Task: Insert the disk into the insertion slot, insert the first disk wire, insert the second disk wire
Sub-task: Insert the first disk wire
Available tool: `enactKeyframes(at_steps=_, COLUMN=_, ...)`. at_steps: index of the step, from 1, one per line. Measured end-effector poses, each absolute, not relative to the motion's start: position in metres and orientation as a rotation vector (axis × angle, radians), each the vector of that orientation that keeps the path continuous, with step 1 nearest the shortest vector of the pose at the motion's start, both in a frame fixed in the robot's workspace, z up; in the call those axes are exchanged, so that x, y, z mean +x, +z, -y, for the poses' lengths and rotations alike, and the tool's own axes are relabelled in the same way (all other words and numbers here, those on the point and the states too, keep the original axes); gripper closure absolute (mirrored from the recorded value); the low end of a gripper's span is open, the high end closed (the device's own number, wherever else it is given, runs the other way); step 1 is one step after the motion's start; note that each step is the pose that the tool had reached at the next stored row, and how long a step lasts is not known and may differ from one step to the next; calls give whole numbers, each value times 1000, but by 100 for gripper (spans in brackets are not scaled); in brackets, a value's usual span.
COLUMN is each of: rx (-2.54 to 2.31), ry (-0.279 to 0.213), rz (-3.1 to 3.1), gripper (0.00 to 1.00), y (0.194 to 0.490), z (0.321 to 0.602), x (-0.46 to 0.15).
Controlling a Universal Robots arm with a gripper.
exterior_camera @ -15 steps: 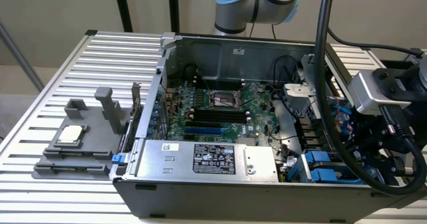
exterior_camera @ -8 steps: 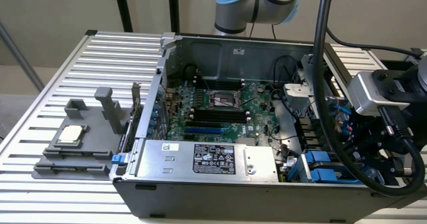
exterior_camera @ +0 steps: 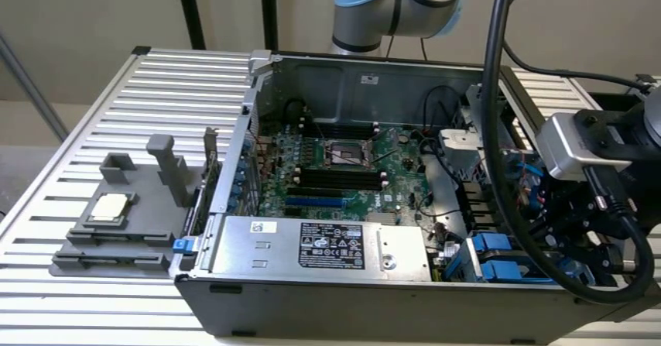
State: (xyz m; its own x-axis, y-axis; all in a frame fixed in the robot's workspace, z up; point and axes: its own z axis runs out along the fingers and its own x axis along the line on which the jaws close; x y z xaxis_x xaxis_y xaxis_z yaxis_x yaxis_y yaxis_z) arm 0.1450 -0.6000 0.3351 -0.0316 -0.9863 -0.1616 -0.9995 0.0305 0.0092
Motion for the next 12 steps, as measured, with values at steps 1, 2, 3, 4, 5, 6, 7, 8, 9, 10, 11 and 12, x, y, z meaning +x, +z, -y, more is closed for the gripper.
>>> enactKeyframes(at_steps=1, rx=-2106, ry=181, rz=-2173, gripper=84, y=335, z=600, x=145)
enactKeyframes(at_steps=2, rx=-2106, ry=181, rz=-2173, gripper=84, y=335, z=600, x=145)
enactKeyframes(at_steps=3, rx=-2106, ry=181, rz=-2173, gripper=84, y=335, z=600, x=146)
enactKeyframes(at_steps=4, rx=-2106, ry=181, rz=-2173, gripper=84, y=335, z=600, x=146)
enactKeyframes(at_steps=5, rx=-2106, ry=181, rz=-2173, gripper=84, y=334, z=599, x=146)
enactKeyframes(at_steps=6, rx=-2106, ry=181, rz=-2173, gripper=84, y=334, z=599, x=146)
enactKeyframes(at_steps=7, rx=-2106, ry=181, rz=-2173, gripper=84, y=334, z=599, x=146)
enactKeyframes(at_steps=8, rx=-2106, ry=181, rz=-2173, gripper=84, y=334, z=600, x=146)
enactKeyframes(at_steps=9, rx=-2106, ry=181, rz=-2173, gripper=84, y=334, z=599, x=146)
enactKeyframes(at_steps=10, rx=-2105, ry=183, rz=-2172, gripper=84, y=334, z=599, x=146)
enactKeyframes(at_steps=11, rx=-2106, ry=182, rz=-2172, gripper=82, y=334, z=599, x=146)
enactKeyframes(at_steps=12, rx=-2106, ry=182, rz=-2173, gripper=82, y=335, z=599, x=146)
